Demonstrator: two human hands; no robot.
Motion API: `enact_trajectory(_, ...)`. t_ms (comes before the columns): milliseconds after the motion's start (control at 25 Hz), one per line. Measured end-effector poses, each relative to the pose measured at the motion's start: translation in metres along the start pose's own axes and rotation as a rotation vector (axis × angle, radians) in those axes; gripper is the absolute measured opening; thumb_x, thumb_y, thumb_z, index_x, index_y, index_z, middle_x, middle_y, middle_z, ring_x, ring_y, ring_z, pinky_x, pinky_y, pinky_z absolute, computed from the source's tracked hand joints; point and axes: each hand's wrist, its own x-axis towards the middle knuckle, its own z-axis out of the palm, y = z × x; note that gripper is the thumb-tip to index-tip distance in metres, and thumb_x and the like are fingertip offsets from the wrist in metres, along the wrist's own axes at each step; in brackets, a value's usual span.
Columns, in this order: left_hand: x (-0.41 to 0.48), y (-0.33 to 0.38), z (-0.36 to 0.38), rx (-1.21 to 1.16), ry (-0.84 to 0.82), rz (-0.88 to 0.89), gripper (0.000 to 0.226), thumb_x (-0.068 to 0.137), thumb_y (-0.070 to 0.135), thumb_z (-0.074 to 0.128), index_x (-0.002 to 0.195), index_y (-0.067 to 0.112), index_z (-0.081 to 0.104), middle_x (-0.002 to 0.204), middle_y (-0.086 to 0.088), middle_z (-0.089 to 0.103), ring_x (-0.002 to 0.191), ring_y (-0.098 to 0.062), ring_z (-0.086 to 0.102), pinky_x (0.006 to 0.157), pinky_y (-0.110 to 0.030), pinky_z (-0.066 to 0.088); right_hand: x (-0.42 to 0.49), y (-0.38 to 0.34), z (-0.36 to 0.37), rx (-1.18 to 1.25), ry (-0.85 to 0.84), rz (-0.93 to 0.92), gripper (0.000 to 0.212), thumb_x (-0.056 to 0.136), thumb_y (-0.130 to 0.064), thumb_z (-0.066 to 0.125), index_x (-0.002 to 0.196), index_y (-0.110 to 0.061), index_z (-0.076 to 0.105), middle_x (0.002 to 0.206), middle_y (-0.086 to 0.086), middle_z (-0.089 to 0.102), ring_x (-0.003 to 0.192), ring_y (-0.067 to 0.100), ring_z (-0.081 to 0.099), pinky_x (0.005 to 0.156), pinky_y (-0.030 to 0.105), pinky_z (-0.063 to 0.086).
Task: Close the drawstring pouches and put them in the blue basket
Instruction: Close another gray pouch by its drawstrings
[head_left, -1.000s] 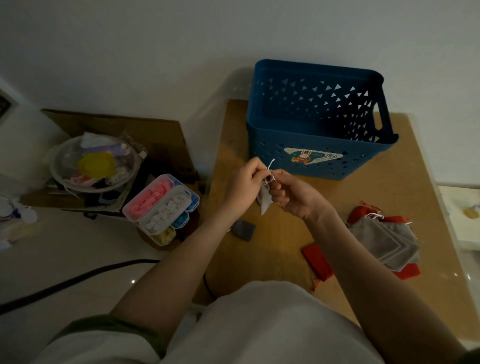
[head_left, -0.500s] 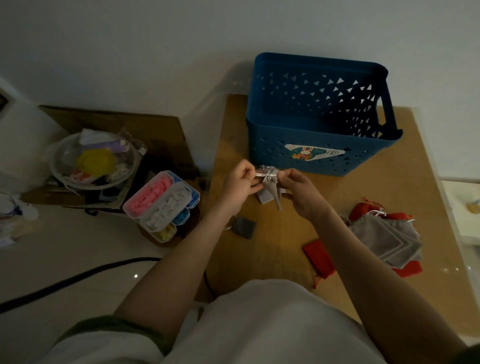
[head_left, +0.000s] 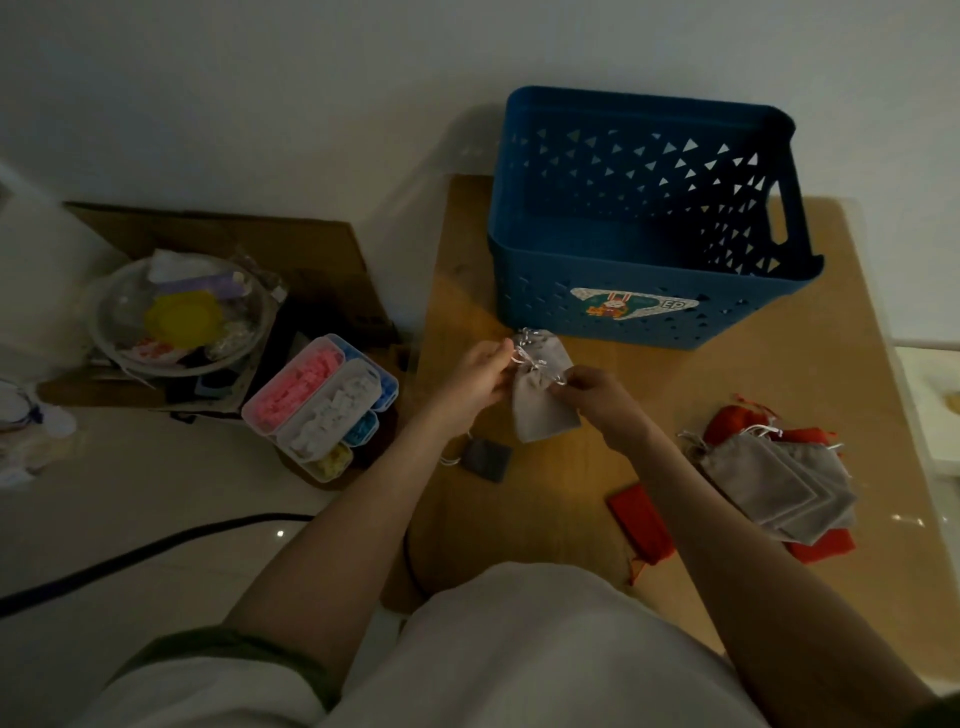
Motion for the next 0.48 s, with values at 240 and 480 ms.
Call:
enact_trajectory(240, 0.021, -0.013, 0.003, 0.01, 0.01, -0.247, 0.061, 0.098, 0.052, 0.028, 0.145, 0.012, 0.031, 0.148, -0.009, 0.039, 0.134, -0.022, 0.039, 0.113, -0.042, 0.03, 0.027, 0.018, 0.002, -0.007, 0.085, 0.106, 0.004, 0.094, -0.015, 0.057, 0.095, -0.013, 0.06, 0.089, 0.004, 0.059, 0.09, 0.023, 0.055, 0.066, 0.027, 0.044)
enact_trajectory(480, 0.042, -0.018, 0.02, -0.118, 0.005, -0.317, 0.055, 0.098, 0.051, 0.033, 0.141, 0.016, 0.039, 0.146, -0.007, 0.042, 0.134, -0.022, 0.04, 0.111, -0.037, 0.031, 0.048, 0.021, 0.009, -0.396, 0.238, 0.109, 0.05, 0.09, -0.017, 0.059, 0.135, -0.004, 0.043, 0.13, 0.02, 0.046, 0.121, 0.038, 0.043, 0.102, 0.045, 0.038)
